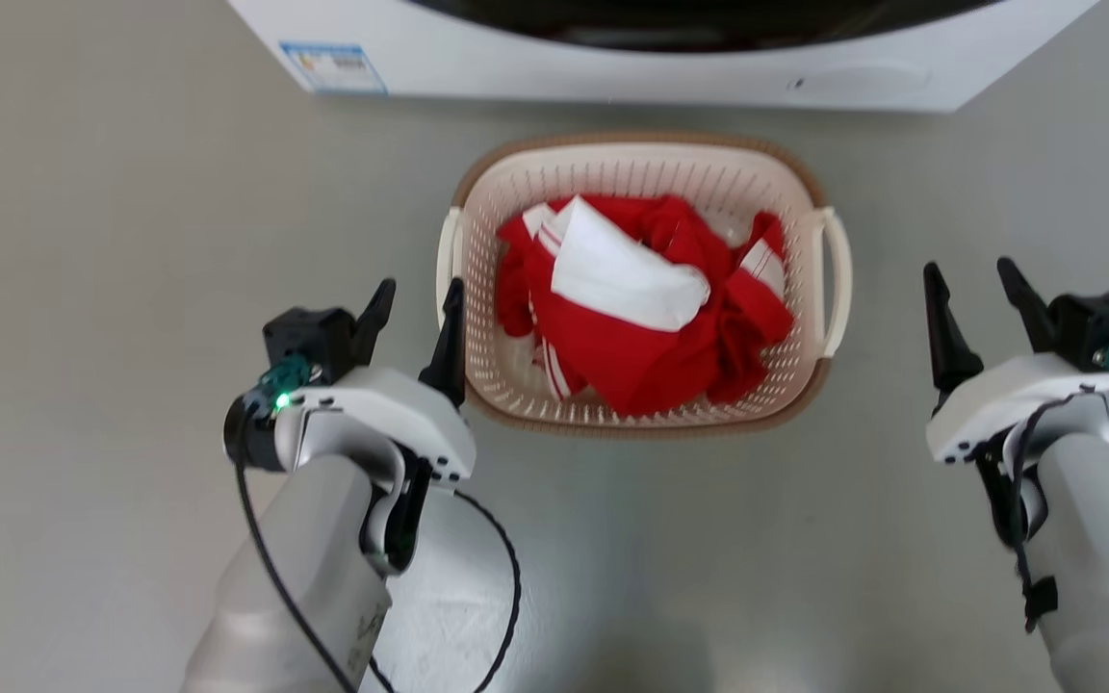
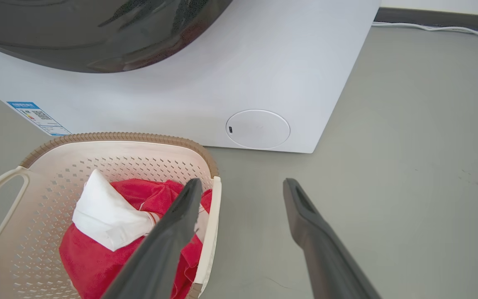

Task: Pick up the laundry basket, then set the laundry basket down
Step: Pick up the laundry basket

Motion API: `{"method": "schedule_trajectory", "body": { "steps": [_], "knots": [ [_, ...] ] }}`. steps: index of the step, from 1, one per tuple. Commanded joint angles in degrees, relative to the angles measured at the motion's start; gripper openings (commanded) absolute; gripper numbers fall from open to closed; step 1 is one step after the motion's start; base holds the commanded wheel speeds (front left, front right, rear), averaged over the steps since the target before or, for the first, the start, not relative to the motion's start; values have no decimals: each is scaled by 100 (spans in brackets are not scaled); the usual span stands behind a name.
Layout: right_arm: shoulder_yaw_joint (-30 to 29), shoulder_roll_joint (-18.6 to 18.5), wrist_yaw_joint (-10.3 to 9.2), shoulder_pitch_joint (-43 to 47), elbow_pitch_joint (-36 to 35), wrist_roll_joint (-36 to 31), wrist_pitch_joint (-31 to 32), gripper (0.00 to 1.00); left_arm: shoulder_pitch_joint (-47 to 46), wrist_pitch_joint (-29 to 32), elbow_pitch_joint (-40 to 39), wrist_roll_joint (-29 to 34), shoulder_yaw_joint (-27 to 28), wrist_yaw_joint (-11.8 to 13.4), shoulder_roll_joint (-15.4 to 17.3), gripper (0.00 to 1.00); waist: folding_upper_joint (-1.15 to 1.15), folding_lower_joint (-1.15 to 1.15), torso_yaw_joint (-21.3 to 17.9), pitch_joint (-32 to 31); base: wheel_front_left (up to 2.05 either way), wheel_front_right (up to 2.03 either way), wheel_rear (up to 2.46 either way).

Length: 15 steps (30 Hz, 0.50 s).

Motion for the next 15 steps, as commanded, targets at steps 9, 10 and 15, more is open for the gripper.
{"method": "schedule_trajectory", "body": {
  "steps": [9, 10, 15],
  "knots": [
    [265, -121, 34, -309, 1, 121, -79, 100, -615, -60, 243, -198, -140, 184, 95, 100, 0, 0, 102, 719, 0, 0, 0],
    [281, -129, 34, -336, 1, 131, -79, 100, -666, -60, 259, -213, -147, 198, 95, 100, 0, 0, 104, 773, 0, 0, 0],
    [373, -173, 34, -446, 48, 187, -79, 100, -855, -60, 296, -276, -200, 235, 95, 100, 0, 0, 119, 1006, 0, 0, 0]
  ]
}}
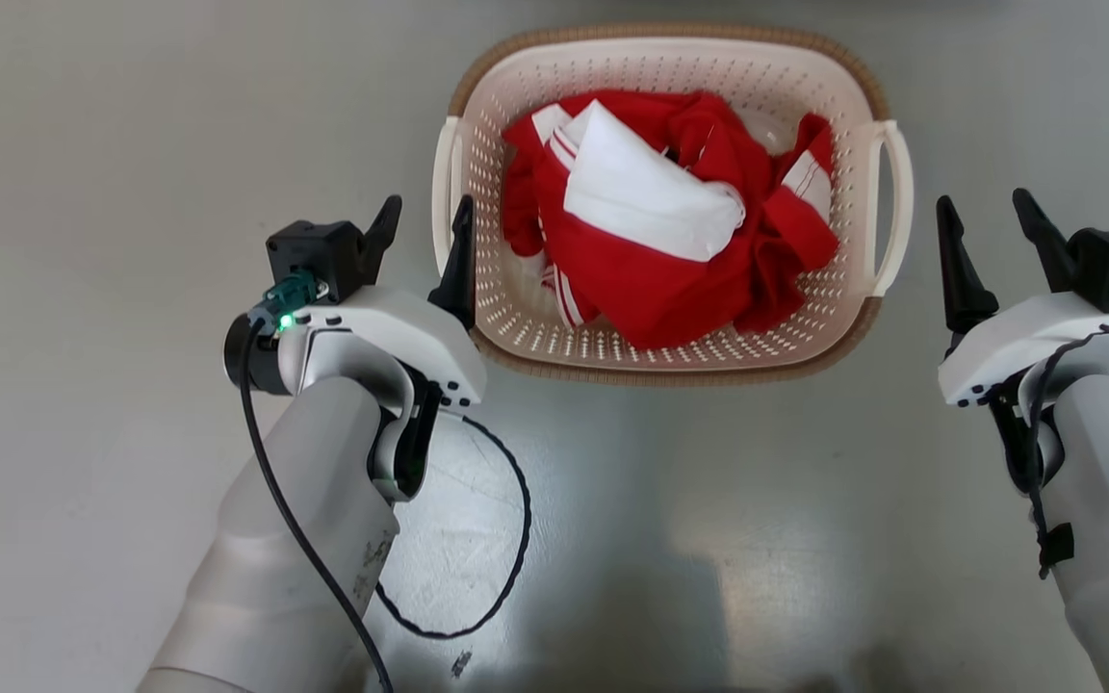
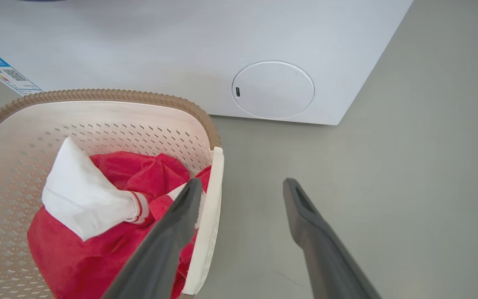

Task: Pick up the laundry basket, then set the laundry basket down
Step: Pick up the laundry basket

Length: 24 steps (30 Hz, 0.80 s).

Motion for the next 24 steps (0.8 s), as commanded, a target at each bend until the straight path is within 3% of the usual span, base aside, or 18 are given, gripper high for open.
{"method": "schedule_trajectory", "body": {
  "steps": [1, 24],
  "knots": [
    [148, -29, 34, 58, -8, 39, -79, 100, -60, -52, -51, -41, 76, 65, 110, 100, 0, 0, 24, 121, 0, 0, 0],
    [756, -93, 34, -402, 360, 306, -79, 100, -417, -52, -10, -338, -361, 204, 110, 100, 0, 0, 147, 606, 0, 0, 0]
  ]
}}
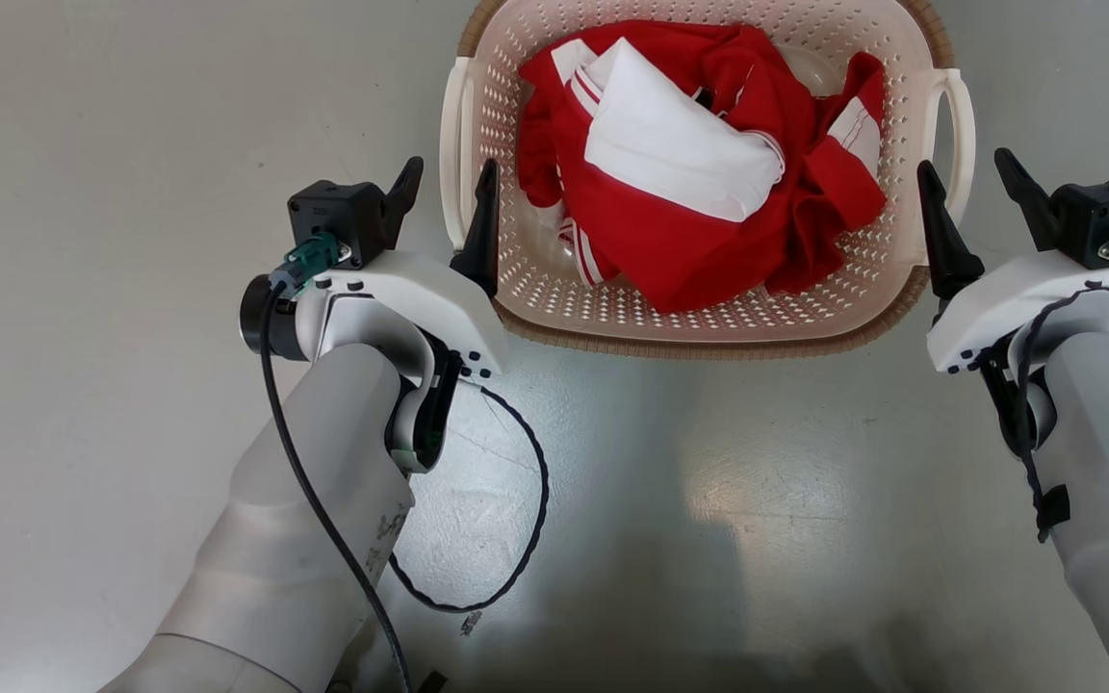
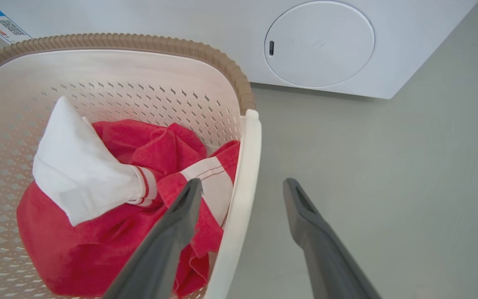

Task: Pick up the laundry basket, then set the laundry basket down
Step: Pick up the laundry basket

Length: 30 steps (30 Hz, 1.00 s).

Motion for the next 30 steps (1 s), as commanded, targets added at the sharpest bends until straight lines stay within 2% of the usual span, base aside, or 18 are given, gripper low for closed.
{"method": "schedule_trajectory", "body": {
  "steps": [1, 13, 30],
  "knots": [
    [127, 12, 34, 155, -23, 71, -79, 100, -16, -36, -53, -35, 66, 66, 119, 100, 0, 0, -6, 12, 0, 0, 0],
    [157, -54, 34, 147, -32, 144, -79, 100, -113, -36, 51, 17, 70, 165, 119, 100, 0, 0, -3, 141, 0, 0, 0],
    [273, -57, 34, 99, 10, 134, -79, 100, -226, -36, 267, -73, -2, 147, 119, 100, 0, 0, -15, 364, 0, 0, 0]
  ]
}}
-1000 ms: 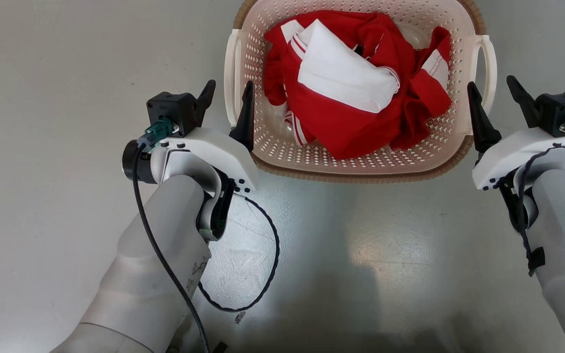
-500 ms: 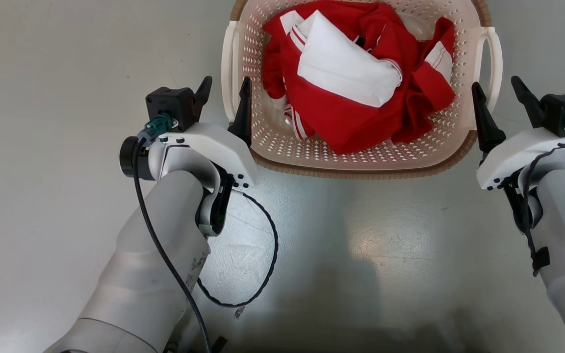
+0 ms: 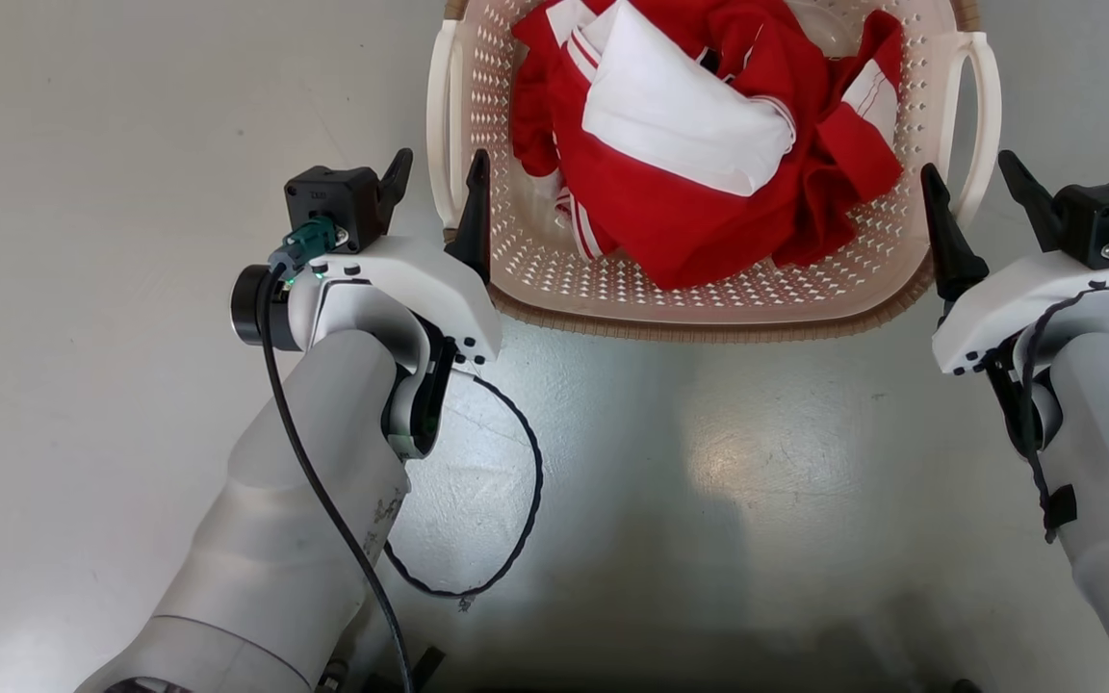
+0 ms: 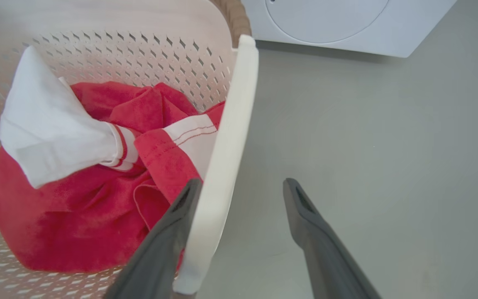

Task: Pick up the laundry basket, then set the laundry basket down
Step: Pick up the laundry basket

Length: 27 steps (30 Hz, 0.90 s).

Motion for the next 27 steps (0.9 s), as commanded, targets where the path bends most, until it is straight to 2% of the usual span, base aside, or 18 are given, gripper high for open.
{"method": "schedule_trajectory", "body": {
  "steps": [1, 13, 27],
  "knots": [
    [130, 35, 34, 110, -29, 31, -79, 100, -15, -35, -33, -33, 87, 37, 122, 100, 0, 0, 5, 32, 0, 0, 0],
    [394, 105, 34, -126, 239, 92, -79, 100, -248, -35, 140, 36, 26, 35, 122, 100, 0, 0, 16, 237, 0, 0, 0],
    [688, 192, 34, -463, 564, 184, -79, 100, -493, -35, 488, -37, -127, 19, 122, 100, 0, 0, -22, 172, 0, 0, 0]
  ]
}}
